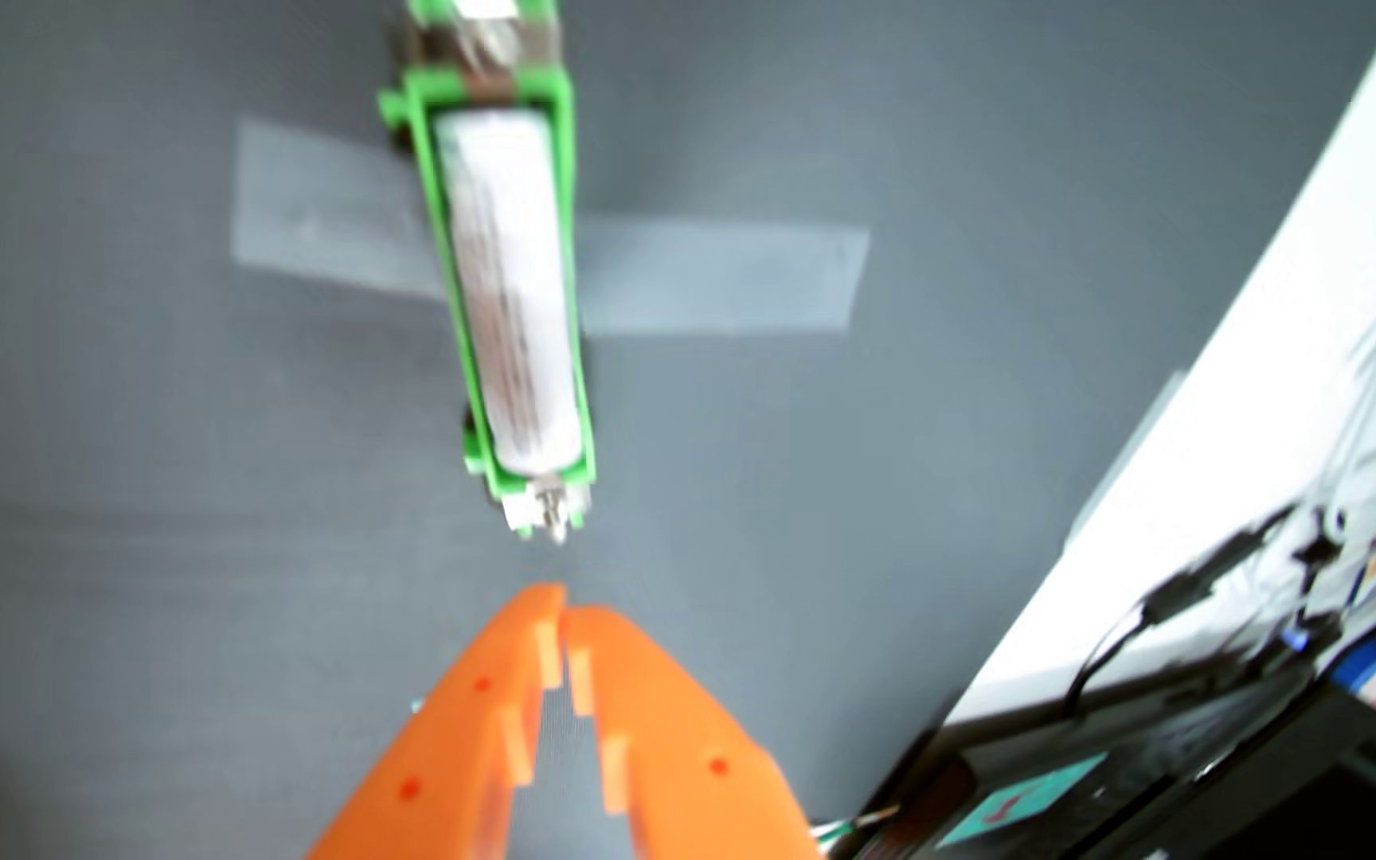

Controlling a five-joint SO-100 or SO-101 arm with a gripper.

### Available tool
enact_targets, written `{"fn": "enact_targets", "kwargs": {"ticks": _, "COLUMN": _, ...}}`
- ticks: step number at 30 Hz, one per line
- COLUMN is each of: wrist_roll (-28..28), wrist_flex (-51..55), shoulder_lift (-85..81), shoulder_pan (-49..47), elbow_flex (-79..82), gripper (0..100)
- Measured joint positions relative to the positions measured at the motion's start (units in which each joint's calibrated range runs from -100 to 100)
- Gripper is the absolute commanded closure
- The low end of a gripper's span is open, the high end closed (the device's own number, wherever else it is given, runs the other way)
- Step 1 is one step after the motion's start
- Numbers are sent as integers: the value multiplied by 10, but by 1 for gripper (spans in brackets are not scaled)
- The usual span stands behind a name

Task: Insert Battery

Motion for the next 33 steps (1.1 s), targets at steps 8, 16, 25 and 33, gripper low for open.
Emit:
{"fn": "enact_targets", "kwargs": {"ticks": 8, "wrist_roll": 37, "wrist_flex": 0, "shoulder_lift": -13, "shoulder_pan": 141, "elbow_flex": 31, "gripper": 98}}
{"fn": "enact_targets", "kwargs": {"ticks": 16, "wrist_roll": 44, "wrist_flex": 0, "shoulder_lift": -146, "shoulder_pan": 140, "elbow_flex": 116, "gripper": 98}}
{"fn": "enact_targets", "kwargs": {"ticks": 25, "wrist_roll": 59, "wrist_flex": -27, "shoulder_lift": -339, "shoulder_pan": 146, "elbow_flex": 247, "gripper": 98}}
{"fn": "enact_targets", "kwargs": {"ticks": 33, "wrist_roll": 68, "wrist_flex": -85, "shoulder_lift": -444, "shoulder_pan": 149, "elbow_flex": 367, "gripper": 98}}
